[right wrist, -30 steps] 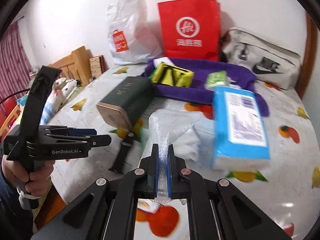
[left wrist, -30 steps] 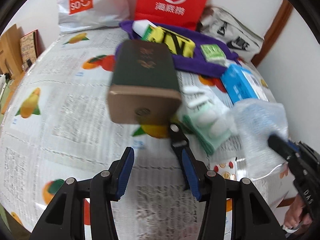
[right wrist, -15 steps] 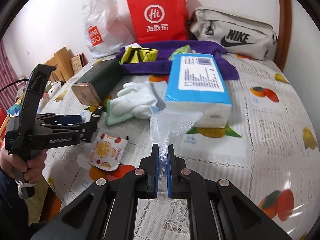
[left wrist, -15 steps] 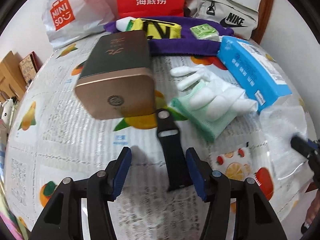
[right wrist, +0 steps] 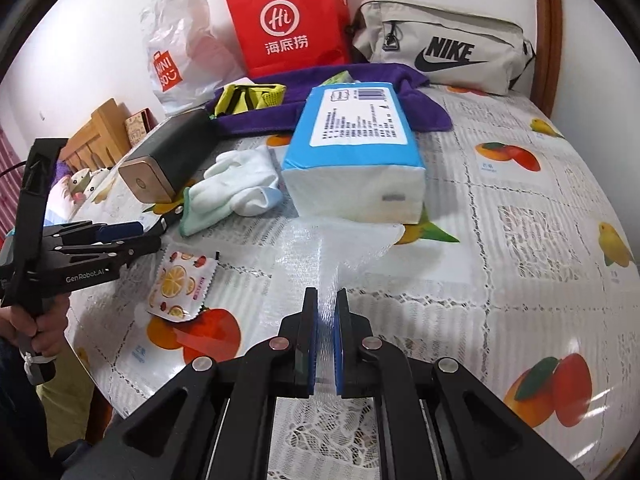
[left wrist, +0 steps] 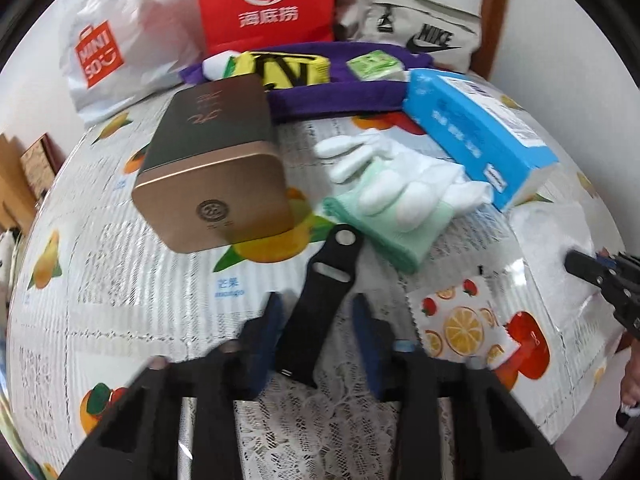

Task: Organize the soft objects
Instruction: 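Grasp the black watch strap with the left tool while the right tool lifts the plastic bag, then carry the black strap with the left tool while the right tool carries the plastic bag toward the towel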

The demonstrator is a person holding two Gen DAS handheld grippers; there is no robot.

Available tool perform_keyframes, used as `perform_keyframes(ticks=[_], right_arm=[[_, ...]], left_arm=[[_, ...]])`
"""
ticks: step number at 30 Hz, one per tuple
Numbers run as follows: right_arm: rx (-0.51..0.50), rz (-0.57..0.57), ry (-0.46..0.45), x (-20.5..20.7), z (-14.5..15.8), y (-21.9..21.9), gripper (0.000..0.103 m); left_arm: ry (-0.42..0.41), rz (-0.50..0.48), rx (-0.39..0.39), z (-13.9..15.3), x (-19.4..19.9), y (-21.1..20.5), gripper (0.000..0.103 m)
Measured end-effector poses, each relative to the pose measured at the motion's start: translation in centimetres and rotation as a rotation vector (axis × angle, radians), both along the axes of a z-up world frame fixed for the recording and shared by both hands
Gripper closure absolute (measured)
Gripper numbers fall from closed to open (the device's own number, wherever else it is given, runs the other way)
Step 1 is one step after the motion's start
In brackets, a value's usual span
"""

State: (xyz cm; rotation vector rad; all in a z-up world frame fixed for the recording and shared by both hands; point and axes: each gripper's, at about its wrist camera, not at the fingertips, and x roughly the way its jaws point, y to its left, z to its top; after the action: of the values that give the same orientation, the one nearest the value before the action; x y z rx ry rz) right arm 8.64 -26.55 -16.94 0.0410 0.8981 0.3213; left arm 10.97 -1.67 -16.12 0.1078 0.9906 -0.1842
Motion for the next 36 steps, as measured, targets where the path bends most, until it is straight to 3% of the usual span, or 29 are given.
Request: perform_keyframes(ticks=[9, 36], right_arm=[[0.005, 0.011, -0.013, -0.6, 0.4, 0.6, 0.096], [0.012, 0.041, -0.127, -2.0, 6.7, 1.5, 0.097]], left_arm=[[0.004, 0.009, -0.087, 0.6, -0.9, 0.8, 0.083], [-0.112, 0.089, -0.143, 7.1, -2.6, 3.7, 0.083]])
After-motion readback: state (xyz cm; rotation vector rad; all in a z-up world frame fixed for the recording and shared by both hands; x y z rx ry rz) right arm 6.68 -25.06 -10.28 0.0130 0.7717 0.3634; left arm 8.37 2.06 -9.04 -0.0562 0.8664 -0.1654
